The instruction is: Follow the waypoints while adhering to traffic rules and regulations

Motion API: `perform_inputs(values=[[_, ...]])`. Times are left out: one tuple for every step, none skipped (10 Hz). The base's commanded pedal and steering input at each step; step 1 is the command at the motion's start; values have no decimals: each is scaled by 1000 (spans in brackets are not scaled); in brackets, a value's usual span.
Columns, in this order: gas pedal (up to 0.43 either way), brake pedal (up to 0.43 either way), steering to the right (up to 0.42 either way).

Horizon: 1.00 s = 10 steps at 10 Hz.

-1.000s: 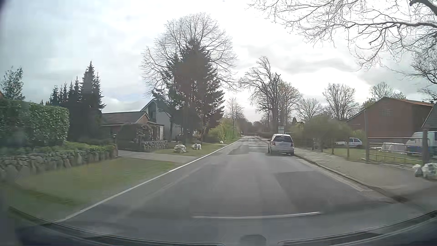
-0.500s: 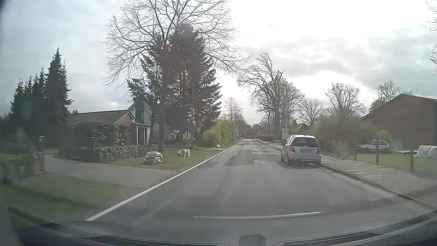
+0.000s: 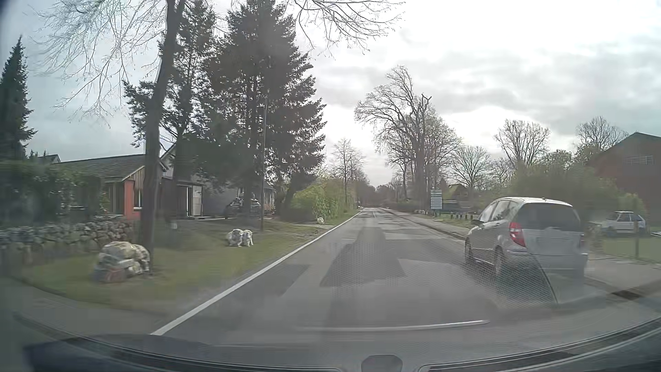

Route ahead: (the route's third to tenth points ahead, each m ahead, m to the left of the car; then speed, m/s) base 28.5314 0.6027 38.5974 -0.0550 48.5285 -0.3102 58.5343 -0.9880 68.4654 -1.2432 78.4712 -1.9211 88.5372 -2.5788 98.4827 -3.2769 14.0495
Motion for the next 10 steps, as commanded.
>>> perform_inputs(values=[[39,0,16],[39,0,18],[39,0,21],[39,0,24],[39,0,27],[39,0,27],[39,0,27],[39,0,27],[39,0,27],[39,0,27]])
